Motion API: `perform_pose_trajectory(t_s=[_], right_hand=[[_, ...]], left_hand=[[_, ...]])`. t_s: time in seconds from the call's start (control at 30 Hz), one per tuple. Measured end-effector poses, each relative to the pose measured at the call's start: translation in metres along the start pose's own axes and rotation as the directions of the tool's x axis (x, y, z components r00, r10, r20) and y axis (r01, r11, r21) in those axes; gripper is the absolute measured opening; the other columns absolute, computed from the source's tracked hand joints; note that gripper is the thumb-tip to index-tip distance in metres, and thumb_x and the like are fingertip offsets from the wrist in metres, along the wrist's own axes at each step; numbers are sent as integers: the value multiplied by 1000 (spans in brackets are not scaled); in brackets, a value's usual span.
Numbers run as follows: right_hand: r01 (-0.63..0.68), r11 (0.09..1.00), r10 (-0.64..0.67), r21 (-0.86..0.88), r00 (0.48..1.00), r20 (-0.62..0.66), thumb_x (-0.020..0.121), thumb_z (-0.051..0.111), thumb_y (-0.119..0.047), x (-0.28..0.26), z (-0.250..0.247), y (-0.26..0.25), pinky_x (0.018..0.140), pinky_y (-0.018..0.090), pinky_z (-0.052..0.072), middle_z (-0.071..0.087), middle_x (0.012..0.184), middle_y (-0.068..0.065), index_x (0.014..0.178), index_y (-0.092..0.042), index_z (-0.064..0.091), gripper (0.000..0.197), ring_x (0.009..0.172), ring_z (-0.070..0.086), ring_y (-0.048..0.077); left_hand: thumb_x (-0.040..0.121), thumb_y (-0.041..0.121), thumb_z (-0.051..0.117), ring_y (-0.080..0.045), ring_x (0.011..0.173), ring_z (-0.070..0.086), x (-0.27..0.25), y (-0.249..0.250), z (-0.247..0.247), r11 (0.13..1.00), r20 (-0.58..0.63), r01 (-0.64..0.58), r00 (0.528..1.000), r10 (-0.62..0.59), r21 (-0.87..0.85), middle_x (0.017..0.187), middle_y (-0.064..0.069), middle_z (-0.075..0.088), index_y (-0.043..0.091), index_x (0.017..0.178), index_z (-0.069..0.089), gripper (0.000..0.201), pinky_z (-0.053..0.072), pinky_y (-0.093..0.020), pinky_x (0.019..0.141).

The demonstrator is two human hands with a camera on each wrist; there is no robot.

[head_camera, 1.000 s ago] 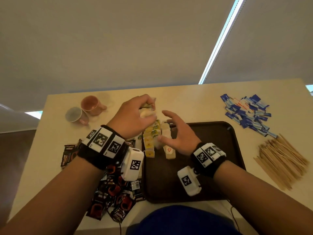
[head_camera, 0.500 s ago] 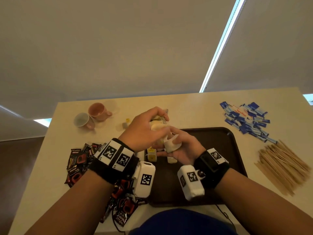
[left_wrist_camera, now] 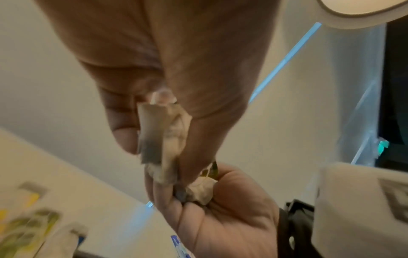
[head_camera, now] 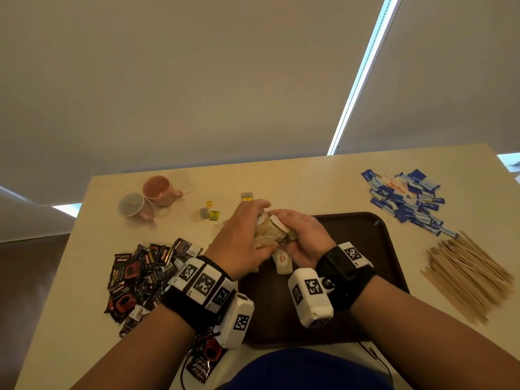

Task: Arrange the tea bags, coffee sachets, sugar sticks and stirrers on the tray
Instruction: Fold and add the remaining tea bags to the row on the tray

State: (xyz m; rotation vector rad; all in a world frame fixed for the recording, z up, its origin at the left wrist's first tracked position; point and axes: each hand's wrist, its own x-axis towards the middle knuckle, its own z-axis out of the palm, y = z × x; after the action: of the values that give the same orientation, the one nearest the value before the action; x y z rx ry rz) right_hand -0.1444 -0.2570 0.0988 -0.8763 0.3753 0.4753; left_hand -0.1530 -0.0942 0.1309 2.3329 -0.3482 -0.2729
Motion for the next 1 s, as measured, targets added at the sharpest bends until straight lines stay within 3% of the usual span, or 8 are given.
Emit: perform_pose_trajectory(t_s=[0.1, 0.2, 0.3, 0.37, 0.53, 0.67, 0.83, 1.0], right_hand=[[21, 999, -22, -29, 999, -26, 100, 48, -5, 1, 3, 1, 74, 35, 60, 67, 99, 24, 108, 6, 63, 20, 87, 69, 29], [-3, 997, 2, -74, 1000, -14, 101, 49, -8, 1, 8, 0, 72, 27, 59, 69, 100, 20, 109, 3, 64, 21, 86, 69, 23], [-43, 993, 45, -107, 999, 24, 103, 46, -13, -1, 11, -6, 78, 30, 57, 68, 109, 22, 119, 7, 61, 30, 92, 68, 24], [-68, 990, 73, -125, 996, 41, 104, 44, -14, -3, 13, -9, 78, 33, 60, 69, 109, 21, 122, 8, 59, 32, 93, 69, 25], [-117, 952, 150, -283, 984, 95, 104, 41, -14, -5, 17, -11, 98, 50, 51, 64, 123, 25, 128, 3, 57, 33, 112, 64, 33], [-171, 958, 207, -232, 968, 142, 103, 39, -9, -6, 21, -17, 87, 42, 57, 65, 123, 21, 129, 0, 58, 34, 108, 65, 28], [-180, 930, 208, -322, 976, 56, 97, 36, 12, -8, 14, -23, 79, 31, 61, 66, 114, 23, 117, -6, 57, 34, 99, 69, 28], [-76, 948, 59, -309, 996, -63, 100, 45, 4, -5, 2, -28, 76, 34, 62, 68, 107, 30, 124, 6, 51, 25, 87, 73, 30]], left_hand=[[75, 24, 84, -10, 106, 61, 3, -9, 8, 956, -37, 154, 985, -169, -251, 122, 7, 56, 29, 132, 47, 69, 52, -30, 93], [75, 33, 78, -17, 103, 66, 5, -15, 14, 830, 26, 272, 954, -298, -487, 115, 2, 66, 35, 120, 56, 50, 56, -42, 92], [90, 7, 70, -30, 106, 67, 6, -20, 17, 604, 117, 331, 923, -366, -725, 122, -13, 63, 27, 123, 58, 40, 60, -51, 84], [91, -2, 64, -31, 100, 68, 5, -23, 17, 478, 179, 342, 918, -355, -809, 117, -12, 65, 25, 125, 57, 44, 61, -51, 80], [78, 16, 77, -35, 108, 68, 6, -24, 19, 442, 177, 331, 918, -354, -834, 117, -15, 70, 20, 125, 61, 50, 55, -61, 90], [87, 18, 76, -39, 103, 70, 8, -27, 25, 440, 111, 337, 879, -463, -832, 112, -15, 71, 20, 112, 68, 26, 54, -67, 84], [89, 19, 74, -38, 95, 72, 6, -31, 22, 401, 121, 352, 859, -498, -846, 112, -17, 71, 19, 114, 66, 26, 59, -58, 77], [90, 11, 70, -23, 75, 71, 1, -35, 15, 268, 175, 341, 851, -495, -901, 96, -11, 72, 15, 109, 64, 21, 58, -34, 57]])
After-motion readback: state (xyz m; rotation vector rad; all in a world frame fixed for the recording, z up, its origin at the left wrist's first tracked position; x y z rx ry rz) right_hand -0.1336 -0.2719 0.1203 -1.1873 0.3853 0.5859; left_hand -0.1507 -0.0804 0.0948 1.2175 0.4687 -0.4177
